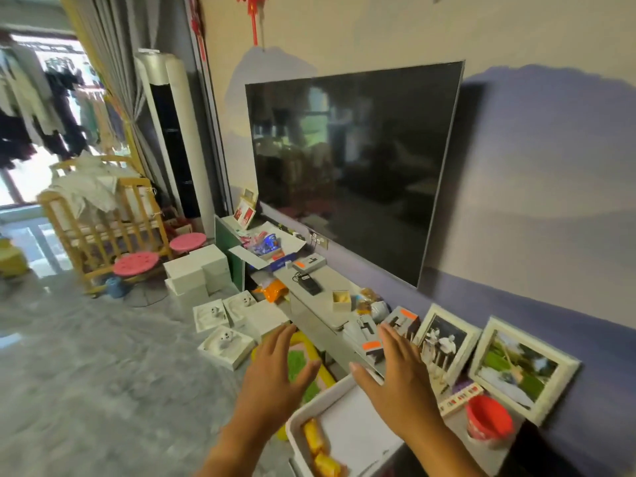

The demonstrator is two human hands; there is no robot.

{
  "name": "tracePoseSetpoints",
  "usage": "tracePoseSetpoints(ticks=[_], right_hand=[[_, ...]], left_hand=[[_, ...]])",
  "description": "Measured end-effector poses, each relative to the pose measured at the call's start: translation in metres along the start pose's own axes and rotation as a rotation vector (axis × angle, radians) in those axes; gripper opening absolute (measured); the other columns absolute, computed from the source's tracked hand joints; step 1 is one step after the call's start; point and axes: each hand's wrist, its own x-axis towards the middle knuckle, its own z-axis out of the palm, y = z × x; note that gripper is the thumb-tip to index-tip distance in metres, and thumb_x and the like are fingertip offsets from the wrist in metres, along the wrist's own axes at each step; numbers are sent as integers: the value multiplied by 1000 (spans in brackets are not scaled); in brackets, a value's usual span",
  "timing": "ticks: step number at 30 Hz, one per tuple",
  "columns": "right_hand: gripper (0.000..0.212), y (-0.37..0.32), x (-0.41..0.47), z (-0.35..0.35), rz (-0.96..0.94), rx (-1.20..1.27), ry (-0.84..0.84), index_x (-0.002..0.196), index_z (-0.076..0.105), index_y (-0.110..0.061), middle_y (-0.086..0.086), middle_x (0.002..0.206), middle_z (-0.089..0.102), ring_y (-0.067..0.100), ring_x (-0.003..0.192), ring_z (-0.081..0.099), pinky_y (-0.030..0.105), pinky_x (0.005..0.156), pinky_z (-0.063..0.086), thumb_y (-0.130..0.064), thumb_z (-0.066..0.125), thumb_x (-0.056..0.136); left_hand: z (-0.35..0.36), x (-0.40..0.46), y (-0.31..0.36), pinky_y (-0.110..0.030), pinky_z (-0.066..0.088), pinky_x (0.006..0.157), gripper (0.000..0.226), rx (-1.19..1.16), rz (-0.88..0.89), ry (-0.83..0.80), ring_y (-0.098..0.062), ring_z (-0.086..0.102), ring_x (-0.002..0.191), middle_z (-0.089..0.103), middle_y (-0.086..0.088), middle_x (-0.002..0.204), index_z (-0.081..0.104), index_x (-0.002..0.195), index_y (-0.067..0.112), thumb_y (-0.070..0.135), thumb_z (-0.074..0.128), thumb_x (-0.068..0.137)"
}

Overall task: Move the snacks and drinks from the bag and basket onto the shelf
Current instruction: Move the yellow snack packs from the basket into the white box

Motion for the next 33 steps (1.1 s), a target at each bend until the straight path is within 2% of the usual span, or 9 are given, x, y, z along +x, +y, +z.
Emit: tracePoseSetpoints(ticks=[2, 5, 12, 15, 18, 23, 27, 30, 33], right_hand=[[88, -23, 4, 14, 2, -9, -18, 154, 10, -34, -12, 162, 14, 12, 147, 17, 34, 115, 29, -76, 41, 84], [89, -31, 15, 28, 63, -31, -47, 154, 10, -34, -14, 162, 16, 11, 147, 18, 34, 116, 28, -78, 40, 83], [86, 11, 53, 88, 279, -62, -37, 153, 16, -35, -14, 160, 20, 11, 146, 20, 34, 115, 31, -73, 49, 84], [89, 33, 73, 117, 380, -51, -61, 154, 15, -32, -12, 162, 16, 12, 147, 17, 33, 115, 29, -72, 51, 83], [93, 46, 82, 136, 489, -51, -86, 155, 11, -32, -14, 163, 13, 13, 147, 17, 34, 116, 30, -76, 47, 82], [93, 75, 85, 165, 648, -99, -71, 154, 17, -29, -12, 161, 20, 14, 145, 21, 36, 117, 31, -76, 49, 80], [92, 121, 68, 222, 726, -152, -134, 154, 20, -27, -9, 161, 23, 17, 144, 25, 36, 115, 33, -72, 54, 82], [89, 149, 47, 280, 752, -137, -204, 154, 17, -28, -9, 161, 20, 16, 145, 23, 35, 117, 28, -62, 60, 84], [85, 170, 20, 350, 744, -154, -341, 154, 21, -28, -8, 162, 18, 17, 147, 21, 32, 117, 22, -43, 66, 83]], left_hand=[[-19, 11, -26, -33, 27, 115, 83, -20, 6, -8, -11, 24, 143, 24, 10, 159, 23, 152, 35, 76, 43, 82], [-27, 39, -58, -35, 31, 113, 81, 20, 53, -84, -11, 27, 142, 25, 12, 158, 23, 151, 38, 75, 45, 83], [13, 135, -115, -38, 29, 116, 89, 210, 310, -308, -14, 25, 144, 20, 13, 161, 20, 151, 41, 87, 34, 76], [34, 178, -127, -39, 30, 117, 95, 224, 383, -372, -15, 22, 146, 18, 13, 162, 20, 151, 41, 92, 23, 71], [60, 214, -136, -41, 30, 117, 92, 243, 446, -450, -16, 19, 147, 17, 12, 162, 18, 152, 41, 88, 33, 74], [125, 265, -159, -43, 36, 113, 89, 254, 606, -543, -20, 33, 143, 30, 8, 159, 29, 151, 36, 86, 39, 78], [199, 296, -198, -44, 42, 106, 88, 290, 789, -642, -27, 46, 132, 47, -3, 148, 43, 144, 24, 77, 54, 75], [262, 298, -232, -38, 31, 109, 86, 291, 899, -740, -28, 50, 127, 56, -3, 138, 51, 137, 22, 72, 63, 68], [329, 279, -279, -43, 21, 115, 88, 330, 1028, -846, -26, 49, 130, 58, 0, 134, 55, 132, 23, 72, 67, 60]])
